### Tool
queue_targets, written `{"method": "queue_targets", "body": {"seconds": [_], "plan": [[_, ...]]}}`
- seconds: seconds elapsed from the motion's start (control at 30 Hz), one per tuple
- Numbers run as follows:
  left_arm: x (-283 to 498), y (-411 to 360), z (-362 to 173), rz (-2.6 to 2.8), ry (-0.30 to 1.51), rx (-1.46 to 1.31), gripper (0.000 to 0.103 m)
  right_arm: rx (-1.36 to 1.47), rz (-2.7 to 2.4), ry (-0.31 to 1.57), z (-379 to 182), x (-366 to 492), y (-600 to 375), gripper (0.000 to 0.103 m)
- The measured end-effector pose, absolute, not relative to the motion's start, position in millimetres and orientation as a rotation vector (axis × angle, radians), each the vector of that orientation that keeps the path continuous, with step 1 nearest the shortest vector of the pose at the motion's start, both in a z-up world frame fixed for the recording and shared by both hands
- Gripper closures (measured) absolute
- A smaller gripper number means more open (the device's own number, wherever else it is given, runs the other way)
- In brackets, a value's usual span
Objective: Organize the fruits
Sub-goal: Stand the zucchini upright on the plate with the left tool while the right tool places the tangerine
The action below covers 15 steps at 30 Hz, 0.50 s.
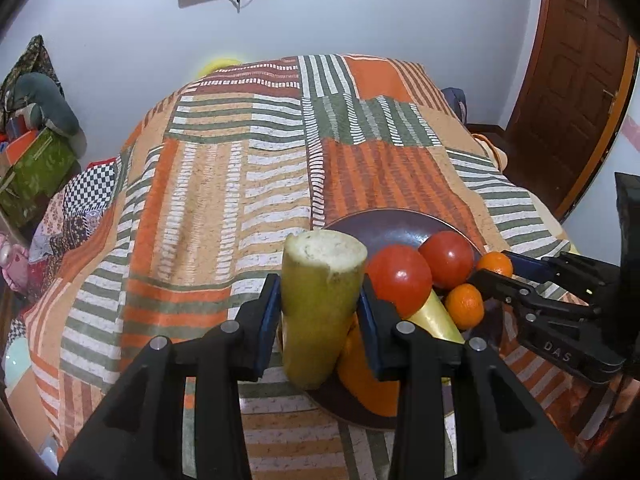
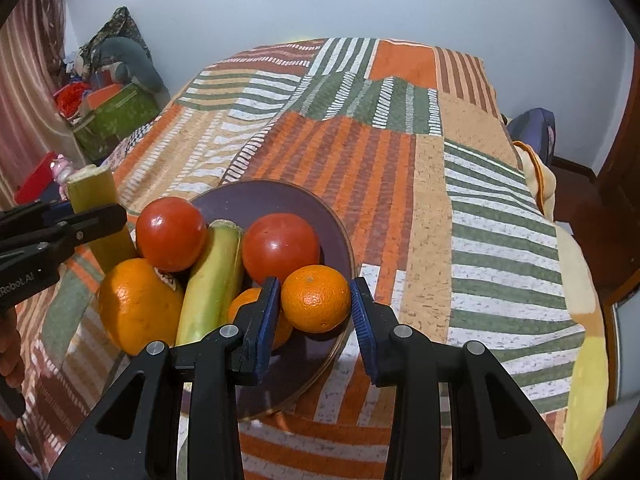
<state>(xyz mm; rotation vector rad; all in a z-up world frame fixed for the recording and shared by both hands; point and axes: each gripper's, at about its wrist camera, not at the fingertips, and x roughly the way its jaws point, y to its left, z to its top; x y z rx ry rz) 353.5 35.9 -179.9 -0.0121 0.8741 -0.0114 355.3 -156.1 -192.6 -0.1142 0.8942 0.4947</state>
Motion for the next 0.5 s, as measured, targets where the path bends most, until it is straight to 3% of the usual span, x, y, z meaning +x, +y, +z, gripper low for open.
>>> {"method": "queue_targets", "body": {"seconds": [0.23,0.37,0.5], "plan": [[360.2,32.5,-184.3,-0.005,0.896,-0.005,0.053,-0.122,0.5,0.899,-191.4,356.4,-156.1,0.068],[358.4,36.2,-182.9,-0.008,0.908,-0.021,0.047,-0.14,0.477,0.883,-188.9,356.9,-156.4,0.049],[349.6,36.3,-174.9,-0.017,0.887,-0.03,0.04,-0.133,0.488,0.862,-181.9,351.2,-158.7,0.047]]}}
